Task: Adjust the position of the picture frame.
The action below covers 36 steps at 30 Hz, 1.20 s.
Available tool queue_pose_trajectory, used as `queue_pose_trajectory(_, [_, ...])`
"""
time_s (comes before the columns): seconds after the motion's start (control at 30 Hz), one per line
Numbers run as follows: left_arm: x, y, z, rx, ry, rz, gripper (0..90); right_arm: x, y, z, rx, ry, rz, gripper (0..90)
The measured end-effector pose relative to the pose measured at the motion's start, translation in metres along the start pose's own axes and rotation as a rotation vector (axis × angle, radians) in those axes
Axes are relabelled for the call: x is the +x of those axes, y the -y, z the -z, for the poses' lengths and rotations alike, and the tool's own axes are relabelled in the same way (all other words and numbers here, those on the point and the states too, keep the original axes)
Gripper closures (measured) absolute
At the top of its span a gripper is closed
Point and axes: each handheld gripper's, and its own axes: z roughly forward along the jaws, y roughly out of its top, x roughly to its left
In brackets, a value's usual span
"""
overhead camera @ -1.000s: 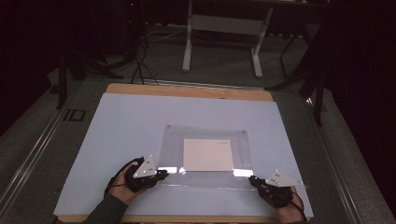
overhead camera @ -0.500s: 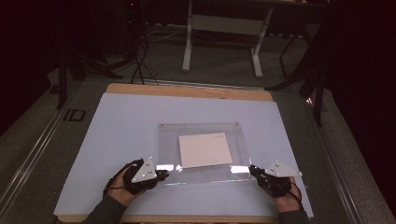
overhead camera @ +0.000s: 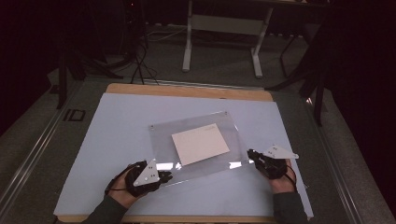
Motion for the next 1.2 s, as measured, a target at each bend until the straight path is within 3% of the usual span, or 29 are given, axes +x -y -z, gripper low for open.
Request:
queue_pose_trajectory(0.57, [-0.018,-0.020,-0.005,0.006,0.082,-0.070,82.5,-0.020,-0.027,-0.036,-0.031,0.022,-0.058,85.4])
queue_pose_trajectory(1.2, [-0.048,-0.041,-0.022,0.046,0.165,-0.143,82.1,-0.020,-0.058,-0.093,-0.014,0.013,-0.068,85.7])
